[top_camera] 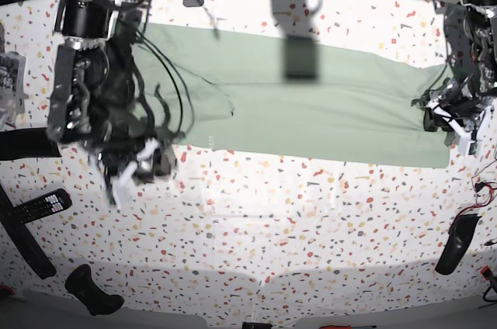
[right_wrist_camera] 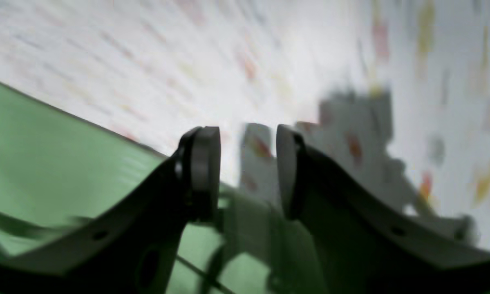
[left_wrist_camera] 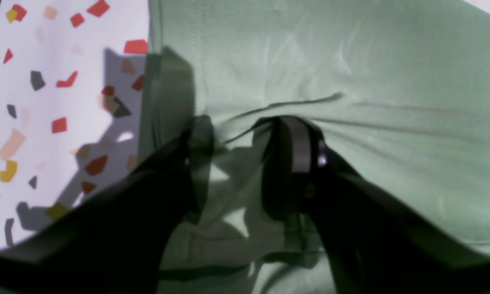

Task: Fold the T-shirt properly
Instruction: 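Drag the folded strip with both grippers away from the robot base, then release the strip ends and lift both grippers away, then lower the left gripper onto the strip end near it and grasp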

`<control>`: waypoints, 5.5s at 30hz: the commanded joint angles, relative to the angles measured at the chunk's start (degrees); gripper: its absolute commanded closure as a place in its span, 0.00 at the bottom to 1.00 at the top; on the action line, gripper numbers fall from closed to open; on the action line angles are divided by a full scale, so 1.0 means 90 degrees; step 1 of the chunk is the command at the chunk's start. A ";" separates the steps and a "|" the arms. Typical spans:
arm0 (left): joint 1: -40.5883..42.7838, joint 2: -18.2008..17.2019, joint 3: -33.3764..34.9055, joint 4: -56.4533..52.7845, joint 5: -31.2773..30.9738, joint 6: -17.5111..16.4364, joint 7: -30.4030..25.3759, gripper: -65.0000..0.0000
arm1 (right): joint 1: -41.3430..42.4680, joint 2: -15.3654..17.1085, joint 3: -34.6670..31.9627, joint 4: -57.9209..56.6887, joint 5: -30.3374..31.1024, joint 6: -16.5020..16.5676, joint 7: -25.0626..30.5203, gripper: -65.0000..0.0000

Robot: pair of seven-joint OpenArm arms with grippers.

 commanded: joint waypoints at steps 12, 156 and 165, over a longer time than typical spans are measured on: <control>0.0197 0.0036 0.0063 -0.0282 0.0580 0.0270 0.1132 0.62 | -0.1144 0.0056 0.0442 0.1447 -0.0029 0.0044 -0.0459 0.66; -0.0469 -0.1617 -0.1027 -0.1566 -0.3422 -0.1008 0.0576 0.31 | -0.5991 -0.0707 0.1428 0.5241 0.0308 0.0145 -0.0204 0.66; -0.0423 -0.1603 -0.1025 -0.1610 -0.4983 -0.1865 0.2475 0.31 | -0.5972 -0.0707 0.1428 0.5241 0.0306 0.0145 -0.0219 0.66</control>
